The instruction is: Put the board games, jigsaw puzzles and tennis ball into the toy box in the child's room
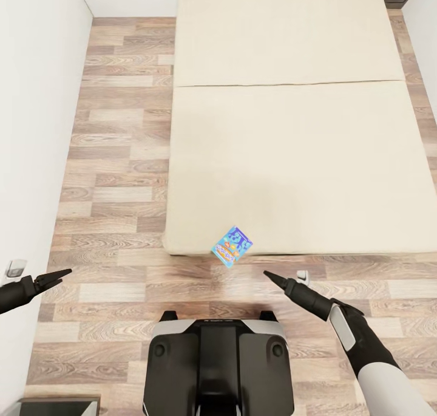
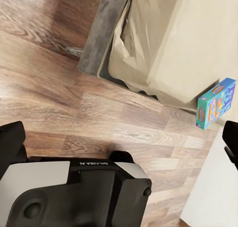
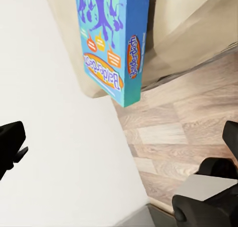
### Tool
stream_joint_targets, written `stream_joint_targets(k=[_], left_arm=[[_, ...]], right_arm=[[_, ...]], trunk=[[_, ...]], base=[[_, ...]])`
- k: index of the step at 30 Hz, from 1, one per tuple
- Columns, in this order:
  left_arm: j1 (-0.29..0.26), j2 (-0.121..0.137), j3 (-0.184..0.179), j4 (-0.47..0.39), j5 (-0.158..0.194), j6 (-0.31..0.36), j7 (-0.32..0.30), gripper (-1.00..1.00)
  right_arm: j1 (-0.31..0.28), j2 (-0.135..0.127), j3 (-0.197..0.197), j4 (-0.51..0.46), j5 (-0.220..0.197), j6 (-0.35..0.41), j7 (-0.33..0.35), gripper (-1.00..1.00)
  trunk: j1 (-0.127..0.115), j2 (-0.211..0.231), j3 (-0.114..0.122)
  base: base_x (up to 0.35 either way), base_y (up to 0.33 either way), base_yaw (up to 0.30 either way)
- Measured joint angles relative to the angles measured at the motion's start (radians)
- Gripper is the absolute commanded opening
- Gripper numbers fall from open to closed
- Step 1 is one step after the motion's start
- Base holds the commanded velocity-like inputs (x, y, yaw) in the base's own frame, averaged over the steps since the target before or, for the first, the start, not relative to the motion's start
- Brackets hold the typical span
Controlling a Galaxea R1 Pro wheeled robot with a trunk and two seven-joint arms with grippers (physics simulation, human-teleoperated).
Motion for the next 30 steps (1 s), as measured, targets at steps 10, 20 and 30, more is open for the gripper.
stream_joint_targets(k=[10, 20, 30], left_arm=[[0.000, 0.000, 0.000, 0.000, 0.000, 0.001, -0.004, 1.00], [0.000, 0.001, 0.000, 0.000, 0.000, 0.001, -0.006, 1.00], [0.000, 0.001, 0.000, 0.000, 0.000, 0.001, -0.006, 1.00]], right_arm=[[-0.004, 0.006, -0.001, 0.001, -0.004, -0.001, 0.041, 1.00], [-0.020, 0.010, -0.001, 0.004, -0.004, -0.002, 0.049, 1.00], [-0.031, 0.011, -0.001, 0.006, -0.003, -0.004, 0.053, 1.00]], trunk=[[0.004, -0.007, -0.003], [0.031, -0.056, -0.025], [0.069, -0.126, -0.057]], base=[[0.000, 0.000, 0.000], [0.000, 0.000, 0.000], [0.000, 0.000, 0.000]])
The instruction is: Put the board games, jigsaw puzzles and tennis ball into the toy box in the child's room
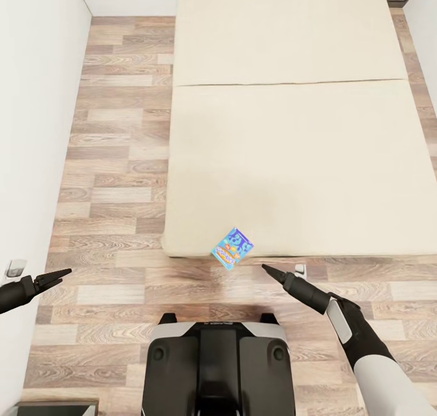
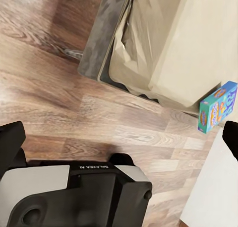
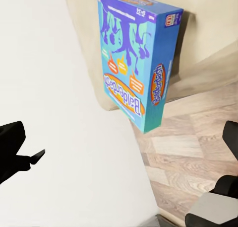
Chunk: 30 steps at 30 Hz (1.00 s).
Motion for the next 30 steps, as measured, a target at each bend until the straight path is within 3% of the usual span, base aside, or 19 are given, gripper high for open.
stream_joint_targets(k=[30], left_arm=[[0.000, 0.000, 0.000, 0.000, 0.003, 0.001, 0.000, 1.00]], right_arm=[[-0.003, 0.001, 0.000, 0.010, 0.013, -0.006, 0.001, 1.00]], trunk=[[0.115, -0.210, -0.094]], base=[[0.000, 0.000, 0.000]])
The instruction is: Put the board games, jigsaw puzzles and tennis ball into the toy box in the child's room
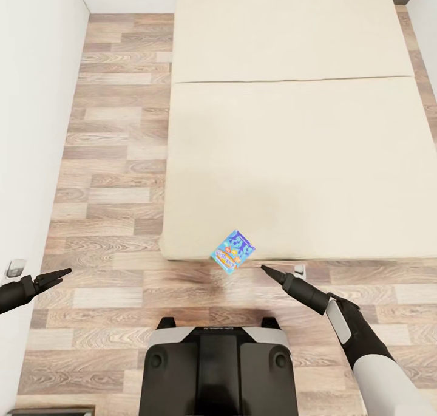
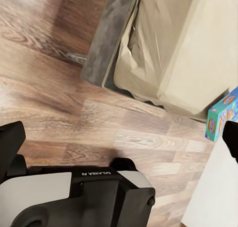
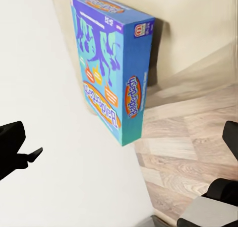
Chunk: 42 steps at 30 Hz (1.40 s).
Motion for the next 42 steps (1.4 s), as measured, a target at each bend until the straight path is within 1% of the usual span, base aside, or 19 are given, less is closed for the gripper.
stream_joint_targets(k=[7, 13, 22, 26, 31, 37, 42], left_arm=[[0.000, 0.000, 0.000, 0.000, 0.000, 0.000, 0.000, 1.00], [0.000, 0.000, 0.000, 0.000, 0.000, 0.000, 0.000, 1.00], [0.000, 0.000, -0.001, 0.000, 0.000, 0.000, 0.000, 1.00], [0.000, 0.000, -0.001, 0.000, 0.000, 0.000, 0.000, 1.00], [0.000, 0.000, -0.001, 0.000, 0.000, 0.000, 0.000, 1.00], [0.000, 0.000, -0.002, 0.000, 0.000, 0.000, 0.000, 1.00], [0.000, 0.000, -0.002, 0.000, 0.000, 0.000, 0.000, 1.00]], right_arm=[[0.000, 0.000, 0.001, 0.022, 0.001, -0.030, 0.000, 1.00], [0.000, 0.001, 0.001, 0.029, 0.001, -0.041, 0.000, 1.00], [0.000, 0.009, 0.003, 0.035, 0.003, -0.055, 0.000, 1.00], [0.000, 0.015, 0.004, 0.047, 0.001, -0.088, 0.000, 1.00], [0.000, 0.018, 0.004, 0.092, -0.001, -0.126, 0.000, 1.00], [0.000, 0.021, 0.003, 0.130, -0.001, -0.142, 0.000, 1.00], [0.000, 0.021, 0.003, 0.143, -0.002, -0.154, 0.001, 1.00]], trunk=[[0.027, -0.049, -0.022], [0.050, -0.091, -0.041], [0.084, -0.154, -0.069], [0.084, -0.154, -0.069], [0.084, -0.154, -0.069], [0.084, -0.154, -0.069], [0.084, -0.154, -0.069]], base=[[0.000, 0.000, 0.000], [0.000, 0.000, 0.000], [0.000, 0.000, 0.000], [0.000, 0.000, 0.000], [0.000, 0.000, 0.000], [0.000, 0.000, 0.000], [0.000, 0.000, 0.000]])
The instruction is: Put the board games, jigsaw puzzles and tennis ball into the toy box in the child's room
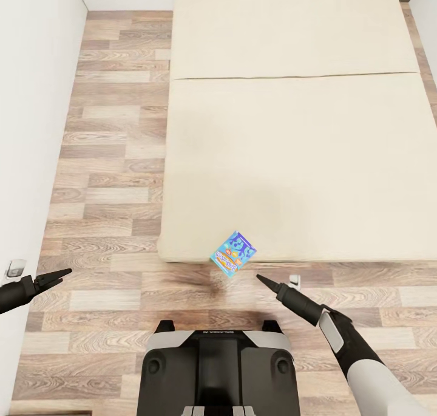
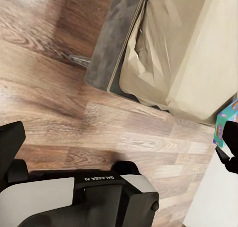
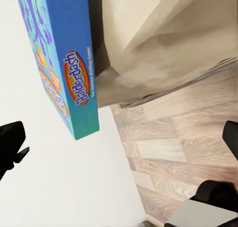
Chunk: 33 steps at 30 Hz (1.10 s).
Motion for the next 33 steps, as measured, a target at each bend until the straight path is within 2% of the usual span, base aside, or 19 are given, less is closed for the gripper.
stream_joint_targets(k=[33], left_arm=[[0.000, 0.000, 0.000, 0.000, 0.000, 0.000, 0.000, 1.00]], right_arm=[[0.000, 0.001, -0.001, 0.009, -0.012, -0.016, 0.001, 1.00]], trunk=[[0.000, 0.000, 0.000]], base=[[-0.036, 0.028, 0.000]])
